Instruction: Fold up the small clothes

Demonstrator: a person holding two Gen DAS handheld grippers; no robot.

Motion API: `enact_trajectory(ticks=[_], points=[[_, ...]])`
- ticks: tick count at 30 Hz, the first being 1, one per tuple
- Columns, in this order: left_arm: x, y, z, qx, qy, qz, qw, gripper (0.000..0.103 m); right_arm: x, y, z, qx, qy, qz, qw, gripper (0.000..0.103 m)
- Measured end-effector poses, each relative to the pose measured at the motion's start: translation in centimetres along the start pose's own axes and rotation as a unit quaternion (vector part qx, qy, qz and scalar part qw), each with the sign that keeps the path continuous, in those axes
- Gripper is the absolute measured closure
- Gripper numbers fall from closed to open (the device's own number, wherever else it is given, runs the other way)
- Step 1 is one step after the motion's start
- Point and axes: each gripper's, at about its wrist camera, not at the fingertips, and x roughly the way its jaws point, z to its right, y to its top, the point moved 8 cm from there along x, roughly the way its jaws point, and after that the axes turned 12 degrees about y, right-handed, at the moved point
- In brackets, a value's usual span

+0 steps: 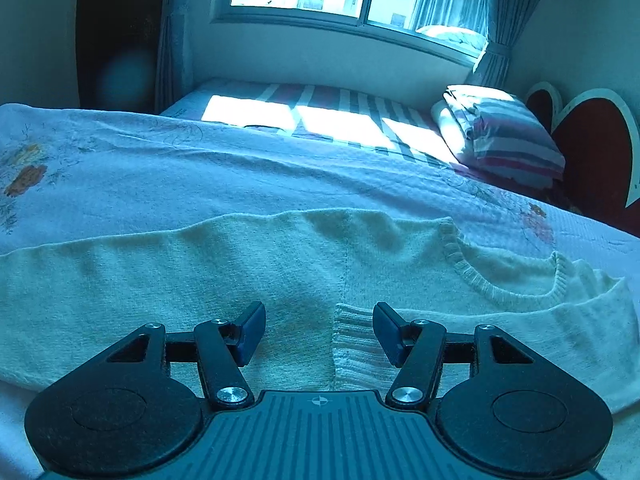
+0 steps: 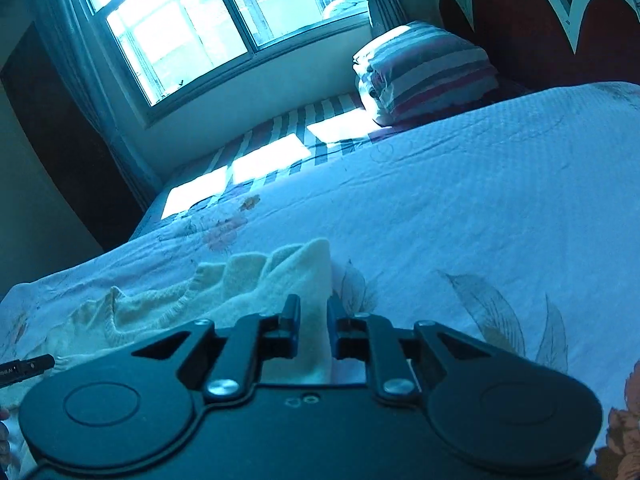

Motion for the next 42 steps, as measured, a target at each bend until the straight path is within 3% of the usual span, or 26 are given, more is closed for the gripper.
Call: enact_trajectory(ticks=[3,5,10,12,14,15,17,20,22,26,29,31,32,34,36,37,42], points=[[0.7,-0.5,0.7,0.029,0.015,0.007,0.9995,0.041,2.9,1.6,0.0,-0.017,-0.011,-0.006,1.0,0.082],[0.2,-0.4,0.9,0.039,0.025,0.009,0.9989,0.041,5.7,1.0,1.3,-0.018,-0.054,-0.068,0.996,0.085],[-2.6,-1.1,1.0,0.066,0.019,0.032,0.9971,0.039,2.4,0.6,0.1,-0.03,-0.045,-0.053,0.997,0.081],[-2.6,-2.4,1.1,0.093,0.025,0.025,0.995,0.037,0.0,-0.9,-0.5,-0.042,-0.036,-0.057,0.997,0.081],[-2.8,-3.0,0.7,0.091,0.027,0.037,0.9947,0.033,-1.5,-3.3,-0.8,-0.051,-0.033,-0.083,0.995,0.082],[-3.0,-2.9,0.4,0.087,0.026,0.034,0.9953,0.032,-1.7,-4.6,-0.8,-0.061,-0.039,-0.097,0.993,0.083],[-3.6,-2.6,-0.3,0.072,0.031,0.028,0.9965,0.032,-2.6,-5.4,-1.0,-0.081,-0.046,-0.084,0.992,0.083],[-5.5,-2.7,-2.9,0.021,0.03,0.037,0.9987,0.032,-4.5,-4.3,-2.0,-0.062,-0.037,-0.048,0.996,0.08],[-6.8,-3.5,-6.1,-0.029,0.034,0.032,0.9985,0.032,-5.7,-3.7,-2.9,-0.059,-0.028,-0.025,0.998,0.078],[-9.1,-5.9,-14.7,-0.107,0.071,0.04,0.9909,0.032,-6.9,-3.8,-3.6,-0.051,-0.03,-0.021,0.998,0.075],[-9.1,-7.2,-22.3,-0.201,0.08,0.028,0.9758,0.032,-7.5,-4.4,-3.6,-0.049,-0.041,-0.028,0.998,0.073],[-8.1,-7.8,-26.8,-0.278,0.066,0.019,0.9581,0.032,-7.8,-5.0,-3.9,-0.046,-0.046,-0.031,0.997,0.071],[-7.5,-8.2,-28.7,-0.315,0.057,0.013,0.9473,0.032,-7.8,-5.2,-4.1,-0.043,-0.048,-0.033,0.997,0.071],[-6.3,-8.8,-32.1,-0.399,0.019,0.0,0.9168,0.032,-7.9,-5.7,-4.6,-0.036,-0.054,-0.033,0.997,0.07],[-5.3,-9.3,-34.2,-0.451,-0.007,-0.001,0.8925,0.041,-7.8,-6.0,-5.3,-0.025,-0.056,-0.031,0.998,0.07],[-4.8,-9.3,-35.1,-0.466,-0.018,-0.001,0.8846,0.042,-7.7,-6.2,-5.8,-0.021,-0.055,-0.03,0.998,0.07],[-2.5,-9.9,-37.3,-0.504,-0.039,-0.001,0.8628,0.061,-7.3,-6.7,-7.9,-0.009,-0.056,-0.023,0.998,0.07]])
